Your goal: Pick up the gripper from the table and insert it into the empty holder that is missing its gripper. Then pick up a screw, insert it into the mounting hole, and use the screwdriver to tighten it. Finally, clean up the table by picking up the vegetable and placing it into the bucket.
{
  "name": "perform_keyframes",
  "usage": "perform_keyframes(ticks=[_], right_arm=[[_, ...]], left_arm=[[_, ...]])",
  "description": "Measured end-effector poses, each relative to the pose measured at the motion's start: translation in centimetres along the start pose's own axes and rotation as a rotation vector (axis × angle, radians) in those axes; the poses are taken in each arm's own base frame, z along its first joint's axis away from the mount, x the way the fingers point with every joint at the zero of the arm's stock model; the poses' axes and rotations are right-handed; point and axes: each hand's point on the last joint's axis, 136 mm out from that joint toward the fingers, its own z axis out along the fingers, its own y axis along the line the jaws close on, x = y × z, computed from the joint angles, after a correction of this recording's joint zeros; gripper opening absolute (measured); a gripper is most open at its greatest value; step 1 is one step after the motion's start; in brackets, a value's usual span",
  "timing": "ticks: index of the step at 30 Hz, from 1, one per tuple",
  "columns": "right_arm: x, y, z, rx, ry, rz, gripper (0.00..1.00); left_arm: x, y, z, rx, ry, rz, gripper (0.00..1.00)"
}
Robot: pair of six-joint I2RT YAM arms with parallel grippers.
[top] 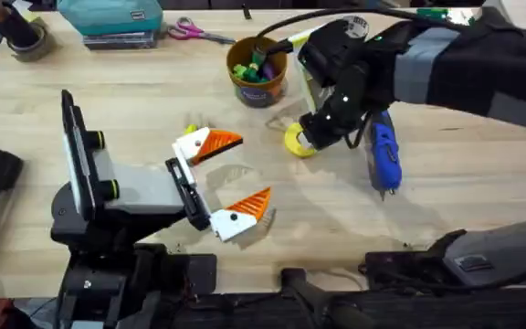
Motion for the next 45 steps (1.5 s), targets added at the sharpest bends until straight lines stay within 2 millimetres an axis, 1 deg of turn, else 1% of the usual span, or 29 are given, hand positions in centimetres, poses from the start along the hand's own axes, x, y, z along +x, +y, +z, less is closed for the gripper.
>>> perform_keyframes(ticks=[5,8,10,13,18,23,30,34,37,45], right_arm=[[-0.6,0.1,-1.1,-0.001,-0.004,0.0,0.007],[-1.4,0.2,-2.7,-0.001,-0.024,-0.001,0.007],[-2.0,0.3,-4.3,-0.004,-0.046,-0.001,0.007],[-2.8,0.5,-7.2,-0.008,-0.084,-0.003,0.006],[-3.5,0.7,-12.1,-0.013,-0.123,-0.015,0.006],[-3.9,0.9,-15.7,-0.016,-0.152,-0.026,0.006],[-4.8,1.1,-19.6,-0.024,-0.225,-0.032,0.006],[-5.3,1.2,-20.9,-0.028,-0.26,-0.033,0.006],[-5.1,1.4,-21.0,-0.029,-0.256,-0.04,0.006],[-5.3,3.7,-21.1,-0.05,-0.276,-0.119,0.006]], left_arm=[[0.0,0.0,0.0,0.0,0.0,0.0,0.986],[0.0,0.0,0.0,0.0,0.0,0.0,0.986],[0.0,0.0,0.0,0.0,0.0,0.0,0.986],[0.0,0.0,0.0,0.0,0.0,0.0,0.986],[0.0,0.0,0.0,0.0,0.0,0.0,0.985],[0.0,0.0,0.0,0.0,0.0,0.0,0.986],[0.0,0.0,0.0,0.0,0.0,0.0,0.985],[0.0,0.0,0.0,0.0,0.0,0.0,0.985],[0.0,0.0,0.0,0.0,0.0,0.0,0.986],[0.0,0.0,0.0,0.0,0.0,0.0,0.986]])
